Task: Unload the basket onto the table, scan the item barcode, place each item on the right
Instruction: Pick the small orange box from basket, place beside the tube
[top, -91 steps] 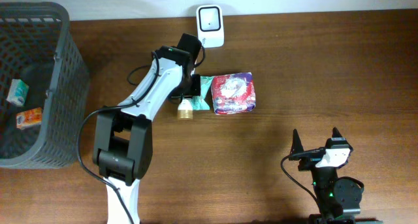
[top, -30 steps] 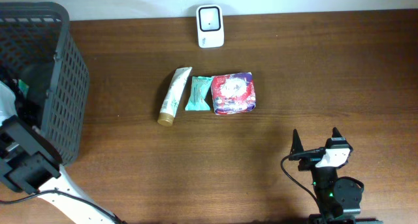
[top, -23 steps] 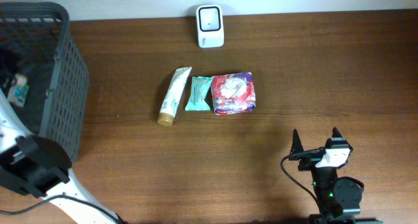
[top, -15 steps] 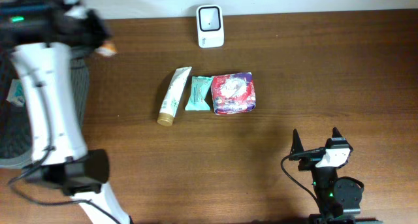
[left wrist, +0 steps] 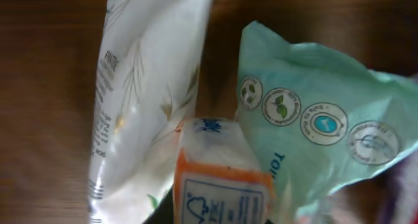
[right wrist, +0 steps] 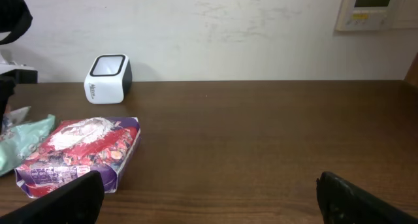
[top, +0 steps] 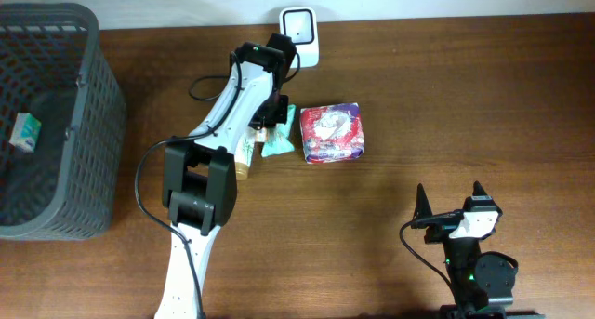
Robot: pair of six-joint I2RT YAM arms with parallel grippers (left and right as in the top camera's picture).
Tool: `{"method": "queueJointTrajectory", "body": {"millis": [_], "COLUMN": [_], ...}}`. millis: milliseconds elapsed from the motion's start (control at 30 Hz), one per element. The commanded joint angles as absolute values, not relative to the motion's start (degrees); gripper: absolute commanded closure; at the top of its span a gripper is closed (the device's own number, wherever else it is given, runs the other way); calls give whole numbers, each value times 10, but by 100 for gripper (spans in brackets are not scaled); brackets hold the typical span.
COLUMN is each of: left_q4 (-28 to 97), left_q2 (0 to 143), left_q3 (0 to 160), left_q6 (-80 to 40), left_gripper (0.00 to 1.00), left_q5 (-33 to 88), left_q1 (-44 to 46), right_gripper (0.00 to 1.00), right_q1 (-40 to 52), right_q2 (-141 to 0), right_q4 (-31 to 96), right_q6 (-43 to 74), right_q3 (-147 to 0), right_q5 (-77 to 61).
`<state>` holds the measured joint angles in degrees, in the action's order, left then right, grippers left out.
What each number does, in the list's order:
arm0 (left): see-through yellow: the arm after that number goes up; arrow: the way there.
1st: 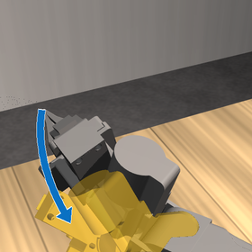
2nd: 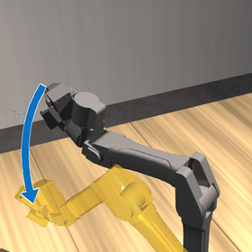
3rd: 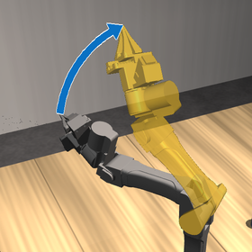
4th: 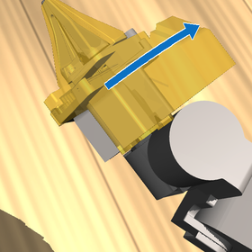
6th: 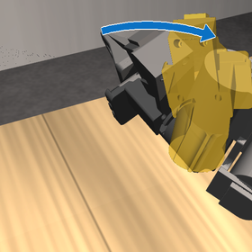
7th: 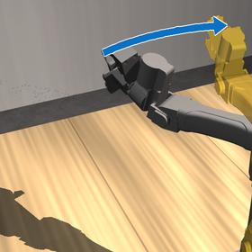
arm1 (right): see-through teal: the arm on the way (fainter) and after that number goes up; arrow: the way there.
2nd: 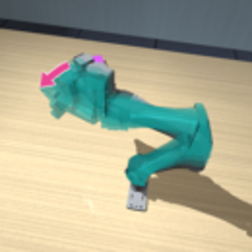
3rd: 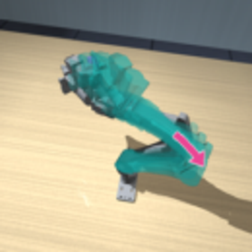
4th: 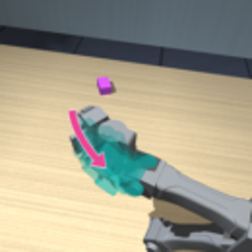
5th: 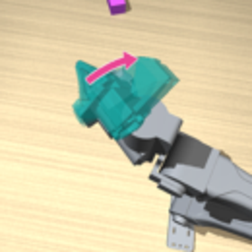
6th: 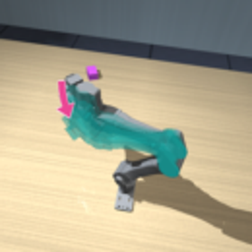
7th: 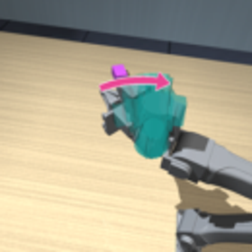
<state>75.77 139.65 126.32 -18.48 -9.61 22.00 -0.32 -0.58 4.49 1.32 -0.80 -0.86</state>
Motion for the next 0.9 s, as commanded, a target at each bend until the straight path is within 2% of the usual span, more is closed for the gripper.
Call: {"method": "queueJointTrajectory", "body": {"millis": [0, 33, 133, 200, 233, 267, 300, 367, 500, 600, 667, 733, 867], "left_q4": [754, 752, 764, 817, 853, 878, 898, 931, 881, 871, 883, 831, 700], "left_q2": [1401, 1401, 1400, 1400, 1400, 1400, 1400, 1396, 1308, 1301, 1301, 1301, 1301], "left_q3": [1262, 1262, 1278, 1364, 1437, 1510, 1588, 1799, 1798, 1789, 1732, 1598, 1385], "left_q6": [-181, -181, -181, -181, -181, -181, -181, -181, -181, -181, -153, -86, 91], "left_gripper": [67, 59, 52, 36, 18, 5, 1, 1, 1, 3, 0, 1, 1], "left_q5": [-143, -156, -170, -170, -170, -170, -170, -170, -170, -193, -193, -193, -193], "left_q1": [216, 216, 216, 216, 216, 215, 211, 168, 47, -80, -159, -222, -255], "right_gripper": [1, 1, 1, 1, 1, 1, 2, 1, 1, 1, 1, 1, 1], "right_q1": [0, 0, 0, 0, 0, 0, 0, 0, 0, 0, 0, 0, 0], "right_q2": [-2, -2, -2, -2, -2, -2, -2, -2, -2, -2, -2, -2, -2], "right_q4": [46, 46, 46, 46, 46, 46, 46, 46, 46, 46, 46, 46, 46], "right_q6": [13, 13, 13, 13, 13, 13, 13, 13, 13, 13, 13, 13, 13], "right_q3": [-3, -3, -3, -3, -3, -3, -3, -3, -3, -3, -3, -3, -3], "right_q5": [-4, -4, -4, -4, -4, -4, -4, -4, -4, -4, -4, -4, -4]}}
